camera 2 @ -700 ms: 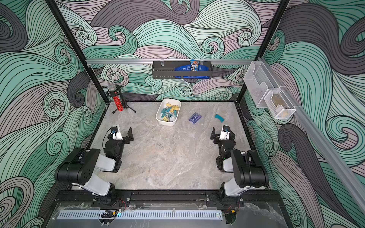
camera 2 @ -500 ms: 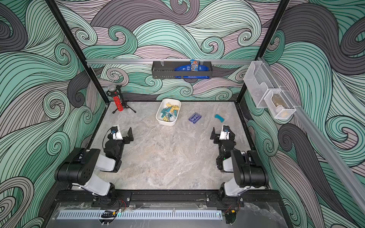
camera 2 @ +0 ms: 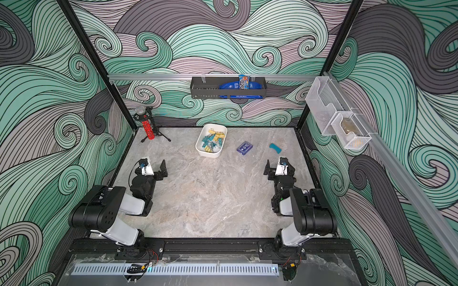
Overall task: Take out the binder clips from the storage box
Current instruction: Move the storage box to the center of the board.
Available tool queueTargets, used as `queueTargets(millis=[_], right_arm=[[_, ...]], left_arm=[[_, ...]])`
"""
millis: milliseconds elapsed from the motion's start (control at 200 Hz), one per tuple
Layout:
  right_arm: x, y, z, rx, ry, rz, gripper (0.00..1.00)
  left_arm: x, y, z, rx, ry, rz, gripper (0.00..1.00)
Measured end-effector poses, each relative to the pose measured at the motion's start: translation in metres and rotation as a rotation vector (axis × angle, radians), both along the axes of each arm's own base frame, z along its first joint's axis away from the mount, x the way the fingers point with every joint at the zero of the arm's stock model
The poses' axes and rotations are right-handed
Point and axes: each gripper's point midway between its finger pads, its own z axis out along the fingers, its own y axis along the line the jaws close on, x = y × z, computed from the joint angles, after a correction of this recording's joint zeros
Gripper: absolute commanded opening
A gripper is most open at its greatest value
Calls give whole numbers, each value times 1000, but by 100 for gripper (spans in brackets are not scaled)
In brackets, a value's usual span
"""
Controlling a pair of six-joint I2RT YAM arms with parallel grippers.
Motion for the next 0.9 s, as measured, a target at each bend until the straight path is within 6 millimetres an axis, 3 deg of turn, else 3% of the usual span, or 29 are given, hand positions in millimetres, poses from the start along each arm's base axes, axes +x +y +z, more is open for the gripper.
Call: queueTargets(millis=[365, 515, 705, 790, 900], right_arm=[[0, 4, 0, -7, 2, 17, 100], [-1, 18, 10, -45, -1, 43, 100], [17, 81, 55, -126, -29, 206, 100], [18, 118, 73, -123, -54, 328, 100], [24, 162, 81, -141, -16, 478, 100]], left_arm=[[0, 0, 0, 0, 0, 0, 99], [0, 0, 0, 0, 0, 0, 99], [3, 0, 0, 2, 36, -1, 98], [11, -1, 17, -13, 33, 1, 97], [15, -1, 49, -87, 4, 5, 96]])
